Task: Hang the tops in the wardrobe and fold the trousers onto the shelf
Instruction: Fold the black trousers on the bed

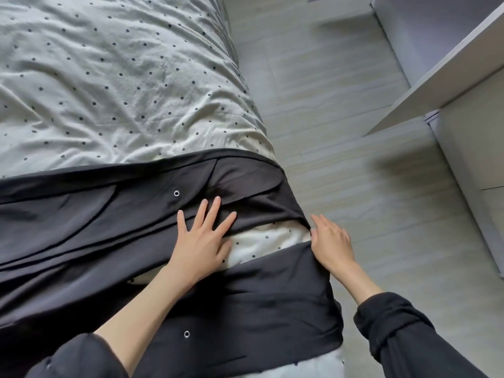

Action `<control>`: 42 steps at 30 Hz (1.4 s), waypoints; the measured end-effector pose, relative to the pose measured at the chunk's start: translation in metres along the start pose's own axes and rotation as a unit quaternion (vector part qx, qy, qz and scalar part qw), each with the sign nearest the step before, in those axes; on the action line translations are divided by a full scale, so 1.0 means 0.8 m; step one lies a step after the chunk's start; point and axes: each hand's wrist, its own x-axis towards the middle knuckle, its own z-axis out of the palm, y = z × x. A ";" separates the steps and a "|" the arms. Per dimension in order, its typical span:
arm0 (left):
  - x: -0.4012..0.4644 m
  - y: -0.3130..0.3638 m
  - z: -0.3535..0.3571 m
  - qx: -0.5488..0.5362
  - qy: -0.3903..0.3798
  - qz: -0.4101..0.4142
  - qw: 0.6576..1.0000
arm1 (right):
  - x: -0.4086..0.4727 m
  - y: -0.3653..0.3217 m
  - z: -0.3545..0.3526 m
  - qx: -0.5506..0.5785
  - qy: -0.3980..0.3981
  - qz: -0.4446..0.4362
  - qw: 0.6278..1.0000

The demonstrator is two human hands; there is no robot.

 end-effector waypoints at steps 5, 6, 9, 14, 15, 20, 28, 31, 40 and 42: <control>-0.046 0.019 -0.004 -0.075 0.014 0.002 0.997 | -0.082 -0.031 0.006 0.123 -0.015 -0.006 0.992; -0.069 0.022 0.001 -0.079 0.001 0.002 0.997 | -0.108 -0.044 0.008 0.136 -0.027 -0.006 0.990; -0.117 0.035 0.021 -0.081 -0.028 -0.005 0.996 | -0.154 -0.069 0.019 0.105 -0.033 -0.030 0.993; -0.203 0.049 0.052 -0.047 -0.084 0.011 0.995 | -0.231 -0.081 0.065 -0.077 -0.018 -0.134 0.988; -0.216 0.048 0.057 -0.038 -0.084 0.020 0.996 | -0.240 -0.077 0.074 -0.122 -0.018 -0.149 0.981; -0.269 0.015 0.066 -0.009 -0.087 0.044 0.995 | -0.252 -0.064 0.077 -0.198 0.005 -0.154 0.968; -0.291 -0.050 0.029 -0.089 0.116 -0.127 0.981 | -0.214 -0.073 0.019 -0.088 0.123 -0.039 0.988; -0.269 -0.082 -0.015 -0.109 0.172 -0.162 0.966 | -0.192 -0.085 -0.016 -0.065 0.159 -0.013 0.985; -0.131 -0.164 -0.109 -0.139 0.188 -0.296 0.926 | -0.060 -0.163 -0.093 -0.031 0.171 -0.034 0.984; -0.103 -0.182 -0.111 -0.140 0.182 -0.311 0.922 | -0.024 -0.173 -0.101 -0.028 0.169 -0.034 0.985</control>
